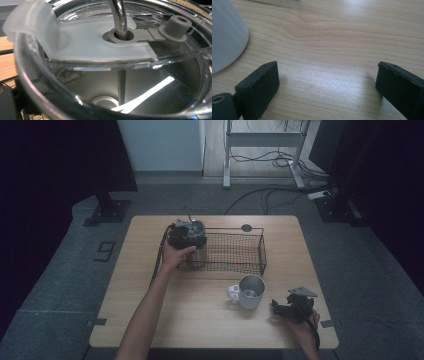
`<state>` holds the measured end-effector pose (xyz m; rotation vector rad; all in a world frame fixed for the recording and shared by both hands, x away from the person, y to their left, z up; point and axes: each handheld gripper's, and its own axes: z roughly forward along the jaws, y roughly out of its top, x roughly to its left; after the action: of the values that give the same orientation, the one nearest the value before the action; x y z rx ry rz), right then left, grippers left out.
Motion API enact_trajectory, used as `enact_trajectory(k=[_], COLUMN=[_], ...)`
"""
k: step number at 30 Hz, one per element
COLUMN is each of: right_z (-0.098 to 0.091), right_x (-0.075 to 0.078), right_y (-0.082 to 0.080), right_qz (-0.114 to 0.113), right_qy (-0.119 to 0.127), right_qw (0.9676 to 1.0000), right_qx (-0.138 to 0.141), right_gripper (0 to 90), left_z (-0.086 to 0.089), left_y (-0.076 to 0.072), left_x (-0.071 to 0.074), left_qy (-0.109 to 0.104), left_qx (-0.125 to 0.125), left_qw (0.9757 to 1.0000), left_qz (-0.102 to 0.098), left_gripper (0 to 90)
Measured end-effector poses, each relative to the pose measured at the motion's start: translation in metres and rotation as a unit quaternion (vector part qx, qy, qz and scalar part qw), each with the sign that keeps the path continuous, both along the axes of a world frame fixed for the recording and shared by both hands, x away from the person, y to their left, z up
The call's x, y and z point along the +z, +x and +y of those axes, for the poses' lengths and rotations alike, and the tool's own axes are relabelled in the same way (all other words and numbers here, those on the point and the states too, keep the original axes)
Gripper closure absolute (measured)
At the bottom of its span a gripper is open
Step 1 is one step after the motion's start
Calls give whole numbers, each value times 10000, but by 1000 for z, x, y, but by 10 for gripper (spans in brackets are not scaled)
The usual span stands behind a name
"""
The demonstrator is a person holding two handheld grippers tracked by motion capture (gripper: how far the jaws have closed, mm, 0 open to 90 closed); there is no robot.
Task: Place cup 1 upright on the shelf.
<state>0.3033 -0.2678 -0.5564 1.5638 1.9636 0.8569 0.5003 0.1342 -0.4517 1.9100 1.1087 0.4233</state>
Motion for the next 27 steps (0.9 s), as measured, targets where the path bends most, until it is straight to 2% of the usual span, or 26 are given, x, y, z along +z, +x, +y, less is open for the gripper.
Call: enact_trajectory(k=[12,18,27], right_z=[0,0,0], right_x=[0,0,0], right_y=[0,0,0], right_qz=[5,5,2], right_qy=[-7,-7,-5], right_qw=[10000,10000,10000], right_qx=[-1,1,7], right_gripper=[48,48,51], left_z=[-3,-3,-5], left_y=[0,-4,-11], left_x=[-8,-10,-12], left_qy=[133,133,256], left_qx=[17,-15,-13], left_qw=[9999,9999,9996], left_qz=[9,-25,-76], left_gripper=[35,35,33])
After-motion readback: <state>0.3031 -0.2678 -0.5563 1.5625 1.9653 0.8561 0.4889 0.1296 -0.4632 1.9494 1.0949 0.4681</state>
